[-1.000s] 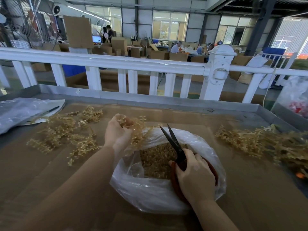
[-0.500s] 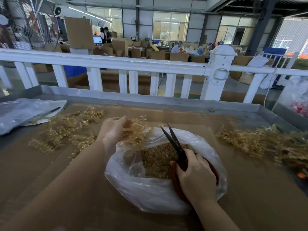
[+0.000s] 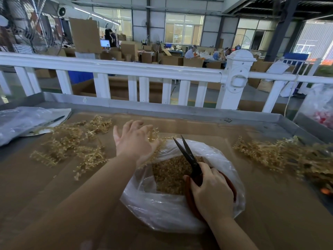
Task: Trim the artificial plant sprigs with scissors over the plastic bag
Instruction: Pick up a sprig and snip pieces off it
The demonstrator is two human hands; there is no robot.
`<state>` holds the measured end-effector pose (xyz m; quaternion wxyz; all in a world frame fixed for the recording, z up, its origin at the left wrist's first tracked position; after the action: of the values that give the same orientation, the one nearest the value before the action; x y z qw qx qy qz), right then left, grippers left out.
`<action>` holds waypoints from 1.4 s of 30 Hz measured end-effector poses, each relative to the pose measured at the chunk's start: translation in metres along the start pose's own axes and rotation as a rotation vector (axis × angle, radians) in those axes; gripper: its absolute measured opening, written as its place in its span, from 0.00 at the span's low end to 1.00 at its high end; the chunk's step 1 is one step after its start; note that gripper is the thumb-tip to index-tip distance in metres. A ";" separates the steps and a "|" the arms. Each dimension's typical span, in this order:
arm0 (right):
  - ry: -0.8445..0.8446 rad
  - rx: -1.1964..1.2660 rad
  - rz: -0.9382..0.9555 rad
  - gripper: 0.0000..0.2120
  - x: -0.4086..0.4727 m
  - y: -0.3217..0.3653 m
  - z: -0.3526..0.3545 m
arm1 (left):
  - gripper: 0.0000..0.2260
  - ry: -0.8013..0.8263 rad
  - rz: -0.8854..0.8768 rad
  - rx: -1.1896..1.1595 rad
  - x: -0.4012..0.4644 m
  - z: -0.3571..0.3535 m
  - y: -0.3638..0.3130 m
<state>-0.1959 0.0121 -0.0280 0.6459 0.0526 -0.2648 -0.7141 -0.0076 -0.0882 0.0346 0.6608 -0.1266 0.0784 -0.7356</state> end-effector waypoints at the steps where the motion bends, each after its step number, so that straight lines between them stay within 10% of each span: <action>1: -0.001 0.003 0.001 0.22 0.000 0.000 0.000 | 0.26 0.042 -0.019 0.028 0.002 -0.003 -0.003; 7: -0.044 0.008 0.015 0.22 0.000 0.000 0.000 | 0.05 0.006 -0.026 0.005 0.000 -0.007 -0.009; 22: -0.061 0.026 0.042 0.23 0.000 0.000 -0.001 | 0.10 0.130 0.051 -0.195 0.009 -0.015 0.000; 31: -0.155 0.051 0.058 0.22 -0.002 0.001 0.002 | 0.04 0.040 0.209 -1.287 0.013 0.002 0.019; 38: -0.222 0.082 0.092 0.19 -0.005 0.003 0.007 | 0.11 -0.216 -0.041 -1.184 0.006 0.017 0.014; 42: -0.216 0.101 0.091 0.20 -0.004 0.002 0.008 | 0.11 -0.201 -0.098 -1.529 0.006 0.021 0.013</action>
<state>-0.1965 0.0181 -0.0213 0.6418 -0.0040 -0.3707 -0.6713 0.0102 -0.0945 0.0513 0.3603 -0.6173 0.4988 -0.4903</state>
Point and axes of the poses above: each hand's wrist, its own x-axis towards the middle knuckle, its own z-axis out of the back of the hand, y = z × x, the point moved 4 cm from there along x, towards the middle knuckle, and after that the axes turned 12 degrees about y, right-handed, at the moved point
